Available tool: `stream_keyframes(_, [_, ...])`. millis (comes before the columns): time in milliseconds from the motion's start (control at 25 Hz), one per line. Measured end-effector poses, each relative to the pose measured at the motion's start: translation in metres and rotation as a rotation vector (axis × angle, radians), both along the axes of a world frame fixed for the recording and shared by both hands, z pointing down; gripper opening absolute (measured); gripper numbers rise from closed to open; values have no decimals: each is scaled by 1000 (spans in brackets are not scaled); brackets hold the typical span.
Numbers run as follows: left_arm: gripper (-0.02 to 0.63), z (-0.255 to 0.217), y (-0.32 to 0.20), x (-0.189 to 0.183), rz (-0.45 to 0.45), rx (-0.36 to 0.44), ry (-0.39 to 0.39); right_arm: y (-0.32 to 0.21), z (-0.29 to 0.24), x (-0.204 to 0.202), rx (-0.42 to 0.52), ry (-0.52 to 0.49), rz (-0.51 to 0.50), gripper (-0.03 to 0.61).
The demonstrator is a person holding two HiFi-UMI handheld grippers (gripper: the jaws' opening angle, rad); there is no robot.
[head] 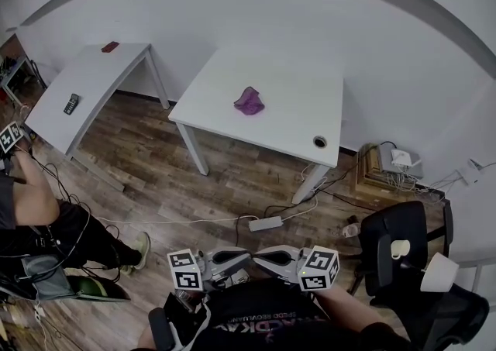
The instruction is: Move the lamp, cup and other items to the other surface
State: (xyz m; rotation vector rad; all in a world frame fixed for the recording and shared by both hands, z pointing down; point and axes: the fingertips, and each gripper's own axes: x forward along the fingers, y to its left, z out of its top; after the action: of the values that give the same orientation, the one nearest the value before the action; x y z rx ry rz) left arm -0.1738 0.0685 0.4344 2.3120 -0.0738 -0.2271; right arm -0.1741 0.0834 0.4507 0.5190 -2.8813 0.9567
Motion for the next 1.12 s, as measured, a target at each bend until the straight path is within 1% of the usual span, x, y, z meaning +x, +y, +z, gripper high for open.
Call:
stream_keyframes(240, [-3, 0, 0, 2, 6, -4, 6, -1, -3, 2, 7, -9, 10, 6])
stream_keyframes(360, [-5, 2, 2, 0, -1, -17, 13, 2, 0, 1, 2, -3, -1, 6])
stream_keyframes(480, [-5, 5, 2, -3, -18, -25, 11, 5, 2, -2, 4, 10, -25, 6])
stream_keyframes(520, [-5, 7, -1, -6, -36, -24, 2, 4, 1, -3, 12, 11, -23, 18])
stream_keyframes(600, [-5, 10, -12, -17, -98, -18, -15, -5, -5, 1, 47, 11, 26, 44])
stream_keyframes(680, [-5, 11, -24, -29, -166, -7, -28, -21, -12, 12, 76, 0, 111, 61])
stream_keyframes(760, [-5, 15, -31, -37, -215, 2, -53, -35, -18, 24, 83, -14, 179, 80])
stream_keyframes(840, [-5, 22, -36, -40, -247, -10, -80, -45, -19, 32, 85, 0, 217, 85])
stream_keyframes(960, [-5, 31, -42, -39, -261, -23, -118, -52, -13, 39, 70, 23, 245, 89])
stream_keyframes(1120, [-4, 35, -40, -35, -221, 3, -139, -54, -3, 34, 40, 22, 261, 91])
